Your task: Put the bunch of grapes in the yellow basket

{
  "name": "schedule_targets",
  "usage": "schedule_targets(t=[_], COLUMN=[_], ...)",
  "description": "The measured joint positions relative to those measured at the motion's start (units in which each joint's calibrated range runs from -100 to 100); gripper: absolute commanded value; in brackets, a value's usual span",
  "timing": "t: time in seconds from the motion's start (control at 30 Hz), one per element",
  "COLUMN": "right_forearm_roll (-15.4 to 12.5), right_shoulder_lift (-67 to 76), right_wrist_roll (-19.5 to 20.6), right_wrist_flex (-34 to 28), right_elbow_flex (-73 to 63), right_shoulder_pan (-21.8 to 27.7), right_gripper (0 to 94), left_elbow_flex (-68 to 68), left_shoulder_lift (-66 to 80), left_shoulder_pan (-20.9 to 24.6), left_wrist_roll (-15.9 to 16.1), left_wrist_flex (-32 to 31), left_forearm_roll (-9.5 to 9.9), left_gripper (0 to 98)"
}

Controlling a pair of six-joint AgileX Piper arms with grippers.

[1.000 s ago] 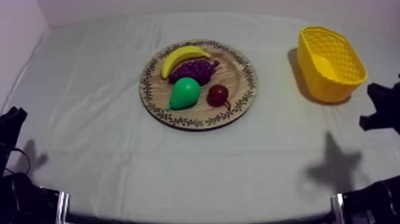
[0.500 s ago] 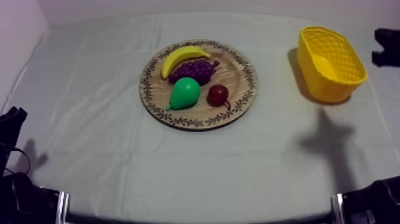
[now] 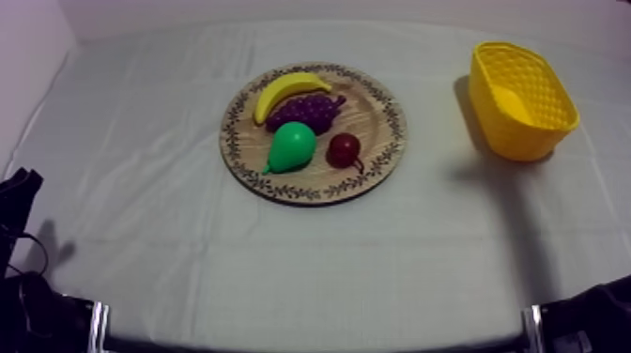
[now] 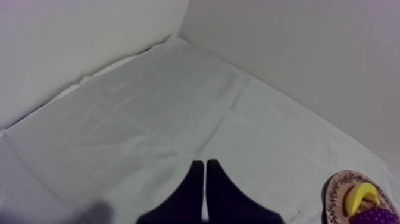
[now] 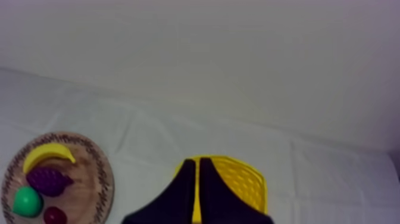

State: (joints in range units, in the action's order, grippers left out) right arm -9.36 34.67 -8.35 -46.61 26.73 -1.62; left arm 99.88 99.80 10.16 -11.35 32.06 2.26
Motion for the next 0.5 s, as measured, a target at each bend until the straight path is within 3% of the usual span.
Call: schedule_targets(t=[0.5], right_forearm_roll=[7.9], right_shoulder_lift=[-12.4], right_wrist_roll=[7.7], right_wrist_flex=[-10.2], right_elbow_flex=[-19.5], right_shoulder_pan=[-12.2], right_gripper=[0.4], left_elbow_flex=[0.0], left_shoulder_lift=[0.0], left_shoulder_pan=[0.0], left_wrist_roll=[0.0], left_wrist_flex=[0.0], left_forearm_roll=[0.00], left_gripper=[0.1])
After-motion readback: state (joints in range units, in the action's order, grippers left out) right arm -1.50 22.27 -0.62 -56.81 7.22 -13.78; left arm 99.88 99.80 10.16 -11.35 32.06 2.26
